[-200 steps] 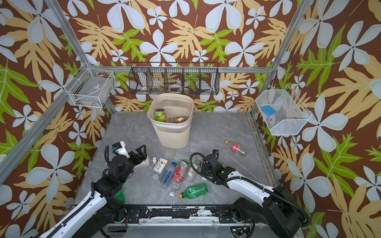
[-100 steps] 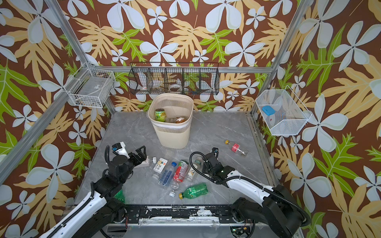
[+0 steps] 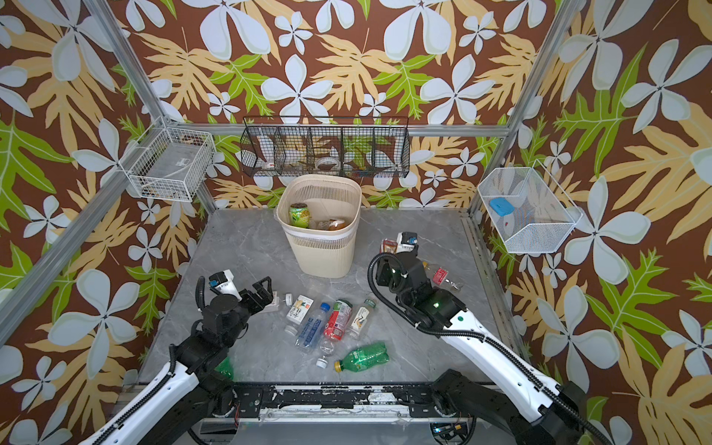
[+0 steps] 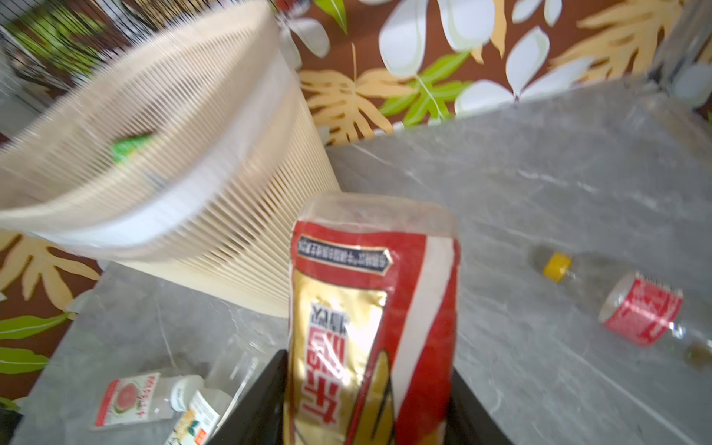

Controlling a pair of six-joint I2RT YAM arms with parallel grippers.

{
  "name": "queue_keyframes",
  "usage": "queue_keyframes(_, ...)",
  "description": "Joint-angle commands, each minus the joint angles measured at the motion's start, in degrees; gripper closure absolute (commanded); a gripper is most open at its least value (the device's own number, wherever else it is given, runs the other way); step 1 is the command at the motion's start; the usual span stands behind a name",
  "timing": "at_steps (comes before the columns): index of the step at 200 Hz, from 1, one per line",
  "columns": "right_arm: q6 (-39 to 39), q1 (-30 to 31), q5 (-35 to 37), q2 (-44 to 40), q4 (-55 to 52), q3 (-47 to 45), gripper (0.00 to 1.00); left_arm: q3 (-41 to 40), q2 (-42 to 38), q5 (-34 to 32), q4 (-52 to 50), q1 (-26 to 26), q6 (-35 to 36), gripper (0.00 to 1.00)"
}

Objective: Throw the plastic bottles in the bin
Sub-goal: Pick up the plastic bottle from the center of the table, then throw the plastic bottle into the trash bin.

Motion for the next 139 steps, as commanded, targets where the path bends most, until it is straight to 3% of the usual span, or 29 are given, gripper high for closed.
queue_keyframes(1, -6.99, 0.08, -1.17, 4.55, 3.73, 8.73, 0.48, -0.83, -1.46, -0.71, -1.06, 0.14, -1.58, 0.00)
queue_keyframes(55, -14.31, 0.09, -6.20, 24.97, 9.01, 32.53, 0.47, -2.10, -4.96, -1.06, -3.23, 0.14, -3.00, 0.00)
queue_keyframes(84, -16.32, 0.01, -6.34, 35.46, 5.93, 43.75, 0.47, -1.59, -5.34, -1.15, -3.78, 0.14, -2.57, 0.00)
queue_keyframes(139, -16.51, -0.09, -7.73, 39.85, 6.49, 45.79, 0.46, -0.60, -4.85, -1.85, -4.61, 0.23, -1.87, 0.00)
